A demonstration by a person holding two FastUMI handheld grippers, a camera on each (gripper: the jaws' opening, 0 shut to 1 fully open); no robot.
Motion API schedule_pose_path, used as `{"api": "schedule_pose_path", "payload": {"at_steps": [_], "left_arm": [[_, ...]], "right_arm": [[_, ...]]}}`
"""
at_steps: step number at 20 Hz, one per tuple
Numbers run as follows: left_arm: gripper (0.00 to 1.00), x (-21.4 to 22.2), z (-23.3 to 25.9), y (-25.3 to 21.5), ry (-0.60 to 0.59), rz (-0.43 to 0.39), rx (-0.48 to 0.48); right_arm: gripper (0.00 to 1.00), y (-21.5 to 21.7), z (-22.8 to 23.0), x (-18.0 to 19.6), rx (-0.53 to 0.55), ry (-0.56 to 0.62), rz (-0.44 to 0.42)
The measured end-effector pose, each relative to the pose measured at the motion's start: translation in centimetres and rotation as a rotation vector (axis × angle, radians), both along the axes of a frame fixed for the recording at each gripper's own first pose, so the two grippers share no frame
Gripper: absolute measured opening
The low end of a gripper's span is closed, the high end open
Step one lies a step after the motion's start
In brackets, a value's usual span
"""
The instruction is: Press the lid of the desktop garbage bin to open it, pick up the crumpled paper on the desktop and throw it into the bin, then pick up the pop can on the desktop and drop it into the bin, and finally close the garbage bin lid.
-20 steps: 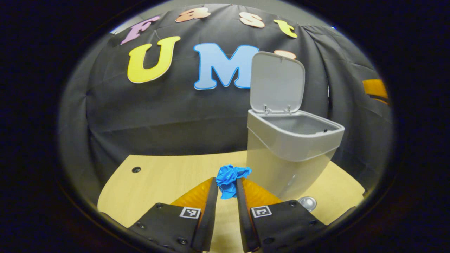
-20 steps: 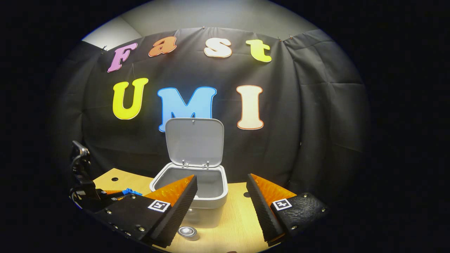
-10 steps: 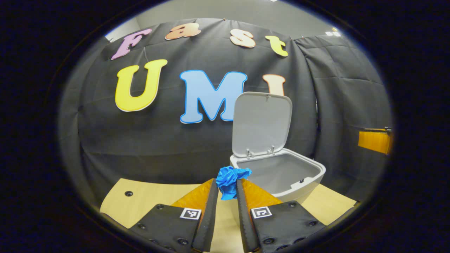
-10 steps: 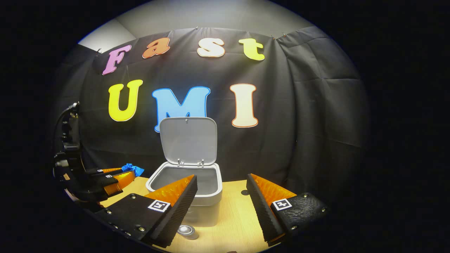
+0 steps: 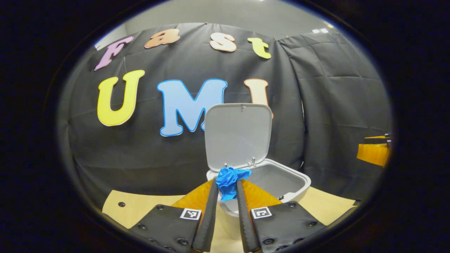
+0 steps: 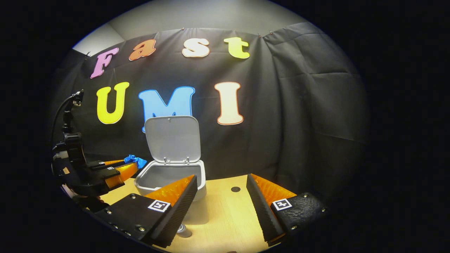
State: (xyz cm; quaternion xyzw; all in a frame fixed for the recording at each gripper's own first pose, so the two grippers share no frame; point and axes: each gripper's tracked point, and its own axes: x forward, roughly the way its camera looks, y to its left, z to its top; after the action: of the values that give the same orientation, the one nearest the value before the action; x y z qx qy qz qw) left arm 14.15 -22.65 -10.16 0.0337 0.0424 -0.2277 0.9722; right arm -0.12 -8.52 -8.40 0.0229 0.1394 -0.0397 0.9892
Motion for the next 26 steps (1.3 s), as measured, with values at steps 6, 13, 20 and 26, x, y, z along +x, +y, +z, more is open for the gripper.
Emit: {"api": "schedule_pose_path", "payload": {"at_steps": [6, 13, 20, 26], "left_arm": [[0.82, 0.3, -0.5, -0.8, 0.015, -0.006, 0.009], [0.96, 0.3, -0.5, 0.3, 0.026, 0.015, 0.010], [0.97, 0.1, -0.7, 1.8, 0.039, 0.046, -0.002], [0.97, -0.1, -0.8, 5.0, 0.056, 0.107, -0.019]], "right_arm": [[0.90, -1.1, -0.3, -0.4, 0.003, 0.005, -0.024], [0.90, -0.4, -0.7, -0.2, 0.010, 0.011, -0.006], [0.90, 1.3, -1.6, 0.1, 0.017, 0.024, 0.040], [0.90, 3.4, -2.9, 0.6, 0.023, 0.047, 0.100]]}}
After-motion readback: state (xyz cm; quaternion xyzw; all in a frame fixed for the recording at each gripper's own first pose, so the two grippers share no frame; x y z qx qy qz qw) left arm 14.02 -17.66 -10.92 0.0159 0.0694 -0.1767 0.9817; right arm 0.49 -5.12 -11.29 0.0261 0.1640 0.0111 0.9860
